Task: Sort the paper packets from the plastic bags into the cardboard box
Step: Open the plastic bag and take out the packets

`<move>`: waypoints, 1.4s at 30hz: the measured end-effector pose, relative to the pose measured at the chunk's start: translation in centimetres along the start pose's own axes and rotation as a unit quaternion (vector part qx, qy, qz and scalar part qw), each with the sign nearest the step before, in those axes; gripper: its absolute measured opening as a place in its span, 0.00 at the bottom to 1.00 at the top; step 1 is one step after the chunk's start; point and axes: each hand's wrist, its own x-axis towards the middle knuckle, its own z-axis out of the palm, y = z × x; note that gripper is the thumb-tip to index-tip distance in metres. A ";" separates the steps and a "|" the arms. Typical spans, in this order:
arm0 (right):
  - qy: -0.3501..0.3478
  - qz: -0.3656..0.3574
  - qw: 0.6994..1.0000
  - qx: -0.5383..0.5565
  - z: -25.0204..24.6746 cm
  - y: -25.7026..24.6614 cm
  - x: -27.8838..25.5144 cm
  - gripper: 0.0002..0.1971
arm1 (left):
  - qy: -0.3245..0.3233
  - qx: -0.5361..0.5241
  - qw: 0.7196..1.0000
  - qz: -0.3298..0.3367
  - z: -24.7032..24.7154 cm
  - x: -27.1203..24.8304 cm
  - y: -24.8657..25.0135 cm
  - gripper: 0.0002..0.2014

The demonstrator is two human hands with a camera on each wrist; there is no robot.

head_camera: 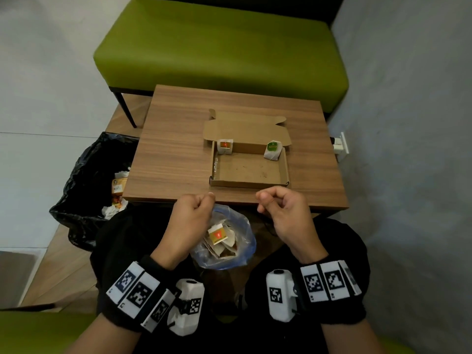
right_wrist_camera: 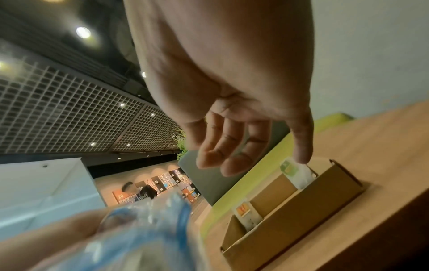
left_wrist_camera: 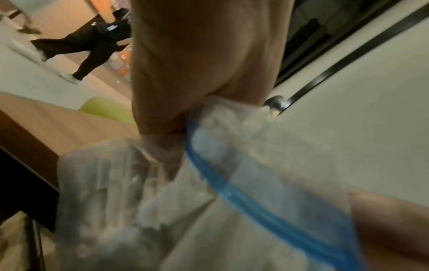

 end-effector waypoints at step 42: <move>0.055 -0.120 0.948 -0.290 0.7 2.4 0.6 0.18 | -0.025 0.077 0.992 0.094 2.9 2.0 1.4 0.23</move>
